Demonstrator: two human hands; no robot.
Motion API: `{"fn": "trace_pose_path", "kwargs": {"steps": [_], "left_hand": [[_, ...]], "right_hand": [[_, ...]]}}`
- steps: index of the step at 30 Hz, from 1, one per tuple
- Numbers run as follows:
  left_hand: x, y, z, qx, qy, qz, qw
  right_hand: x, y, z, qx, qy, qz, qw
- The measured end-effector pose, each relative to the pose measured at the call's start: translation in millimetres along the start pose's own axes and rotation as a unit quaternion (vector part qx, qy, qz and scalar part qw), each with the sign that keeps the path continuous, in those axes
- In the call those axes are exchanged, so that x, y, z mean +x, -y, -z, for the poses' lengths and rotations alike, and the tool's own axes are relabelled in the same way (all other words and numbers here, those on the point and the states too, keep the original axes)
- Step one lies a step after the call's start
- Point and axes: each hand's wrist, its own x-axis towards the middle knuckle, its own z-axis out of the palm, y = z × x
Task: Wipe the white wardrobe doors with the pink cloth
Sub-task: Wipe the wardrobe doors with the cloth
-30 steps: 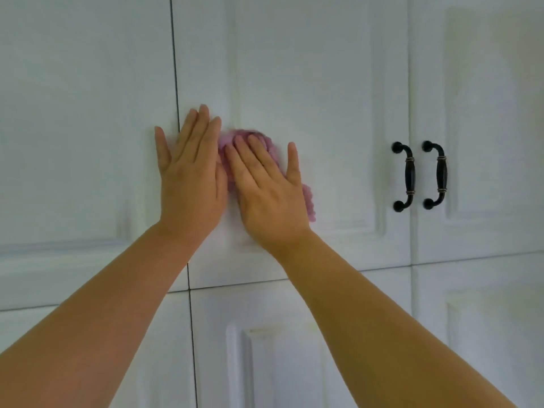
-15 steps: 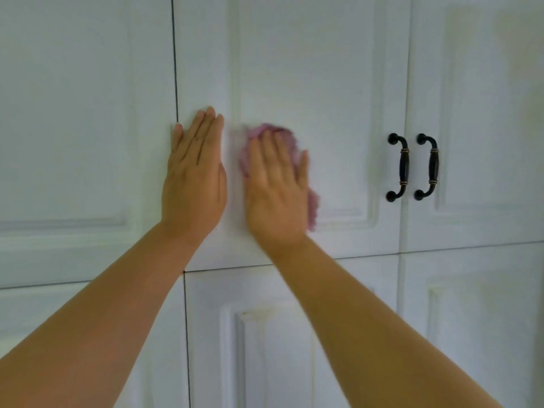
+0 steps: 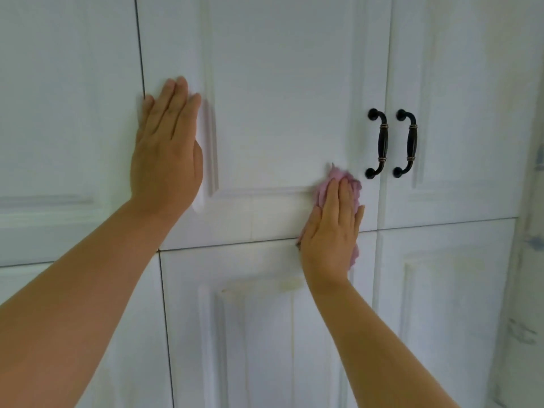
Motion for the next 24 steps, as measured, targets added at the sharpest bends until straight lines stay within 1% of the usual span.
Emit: {"fn": "trace_pose_path", "kwargs": {"steps": [1,2,4,7,9,10,12,14,16,18,20,21,24], "left_hand": [[1,-1,0,0.000,0.000,0.001,1.000],[0,-1,1,0.002,0.000,0.003,1.000],[0,-1,1,0.007,0.004,0.005,1.000],[0,-2,1,0.008,0.012,0.005,1.000],[0,-1,2,0.009,0.013,0.004,1.000],[0,0,2,0.011,0.014,0.001,1.000],[0,2,2,0.014,0.016,0.000,1.000],[1,1,1,0.013,0.019,0.002,1.000],[2,2,4,0.002,0.034,-0.004,0.999],[1,2,9,-0.010,0.053,-0.014,0.998],[-7,5,18,-0.006,0.066,-0.012,0.998],[-13,5,21,-0.003,0.066,-0.006,0.998],[-37,5,32,-0.011,0.062,0.014,0.998]], "right_hand": [[-16,9,-1,0.005,0.003,-0.004,1.000],[-30,20,-2,0.011,0.012,0.016,1.000],[-44,51,-7,0.038,0.040,0.101,0.993],[-48,99,-9,0.106,0.110,0.217,0.964],[-47,103,-8,0.104,0.136,0.264,0.949],[-45,92,-7,0.084,0.133,0.280,0.947],[-36,54,-1,0.024,0.116,0.273,0.955],[-22,6,12,-0.031,0.081,0.200,0.976],[-9,-32,27,-0.047,0.038,0.104,0.993],[0,-43,30,-0.043,0.005,0.060,0.997],[-5,-24,19,-0.014,0.003,0.064,0.998],[-12,-9,12,0.012,0.012,0.083,0.996],[-42,51,-9,0.115,0.066,0.187,0.973]]}}
